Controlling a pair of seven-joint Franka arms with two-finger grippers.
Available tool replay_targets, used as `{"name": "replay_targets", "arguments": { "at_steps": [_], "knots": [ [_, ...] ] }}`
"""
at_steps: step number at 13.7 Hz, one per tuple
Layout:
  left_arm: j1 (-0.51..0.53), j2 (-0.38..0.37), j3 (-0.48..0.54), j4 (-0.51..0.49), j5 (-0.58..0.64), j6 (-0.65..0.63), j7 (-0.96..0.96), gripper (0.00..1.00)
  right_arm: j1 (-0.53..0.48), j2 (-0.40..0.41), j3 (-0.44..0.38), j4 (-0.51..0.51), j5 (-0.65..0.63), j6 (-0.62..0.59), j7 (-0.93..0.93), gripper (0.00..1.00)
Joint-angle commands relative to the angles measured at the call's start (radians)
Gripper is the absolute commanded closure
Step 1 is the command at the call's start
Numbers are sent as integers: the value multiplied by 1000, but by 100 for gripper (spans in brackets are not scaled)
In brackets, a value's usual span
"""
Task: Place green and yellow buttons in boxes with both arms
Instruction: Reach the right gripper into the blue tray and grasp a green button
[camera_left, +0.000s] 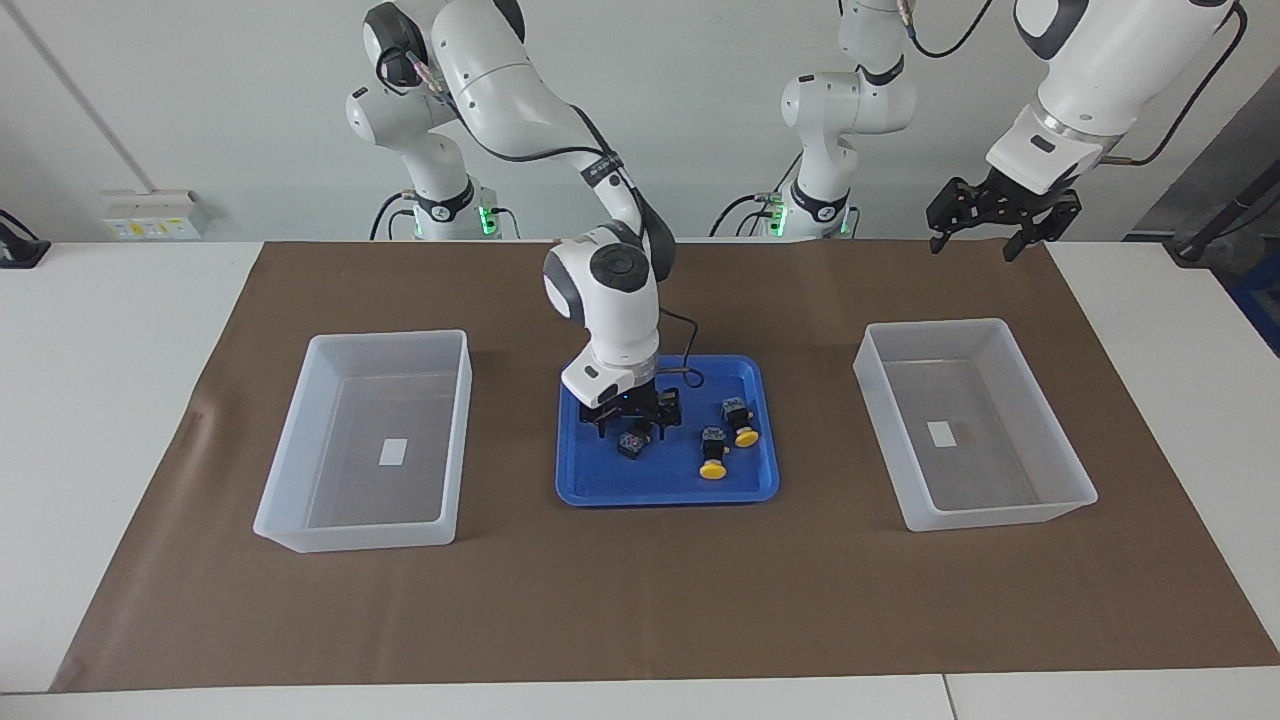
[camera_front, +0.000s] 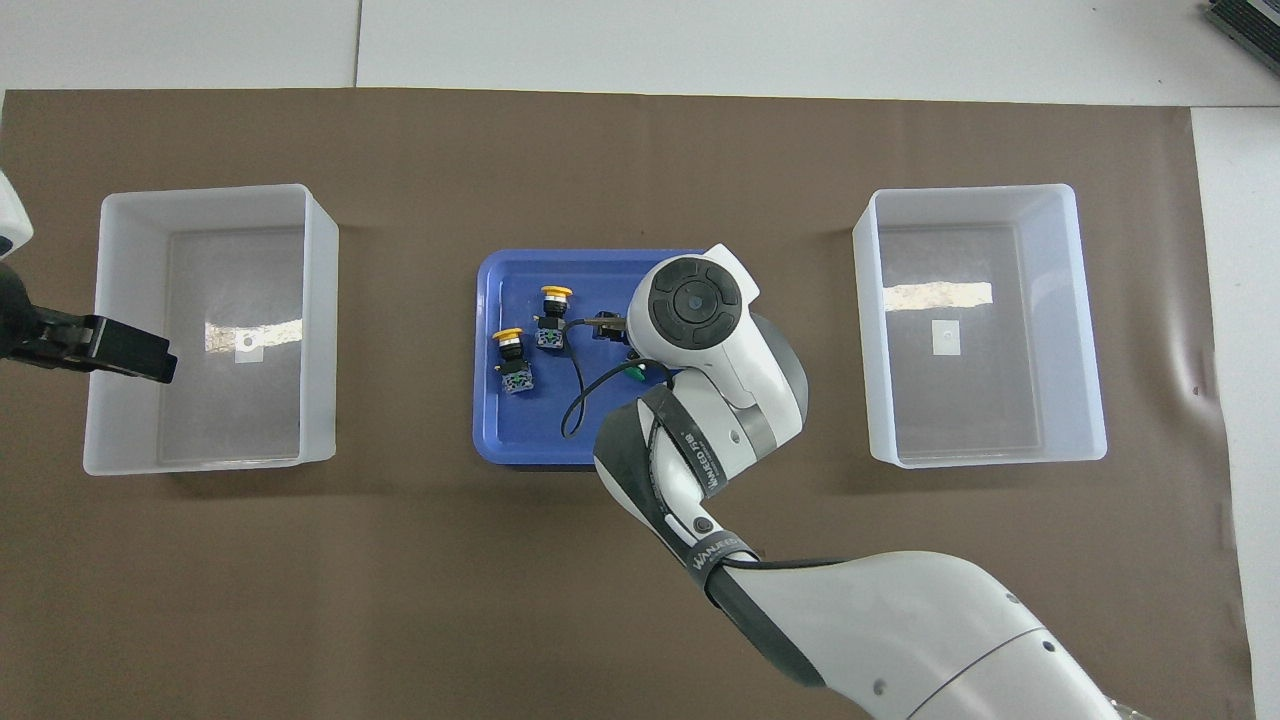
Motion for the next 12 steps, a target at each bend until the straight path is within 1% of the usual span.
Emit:
{"name": "replay_targets", "arguments": {
  "at_steps": [1,5,6,7,8,10,12],
  "knots": [
    [3,-18,-2,-15,15,-9,1,0,-7,-2,3,-22,7,29,-40,16],
    [3,-16,-2,-15,15,-7,1,0,-4,-4,3,-27,7,29,-37,51],
    [3,-16,-2,-15,15,-9,1,0,-4,-4,3,-27,7,30,-37,63],
    [3,-18,-2,-15,15,-9,1,0,-4,-4,3,-25,7,29,-39,90],
    [3,-16,-2,-15,15,-9,1,0,-4,-4,3,-19,8,26,-30,100],
    [3,-16,-2,-15,15,-9,1,0,-21,-14,3,1,10,9,-36,100],
    [3,-18,-2,-15,15,-9,1,0,-56,-80,2,9,11,-38,-40,100]
  ]
}}
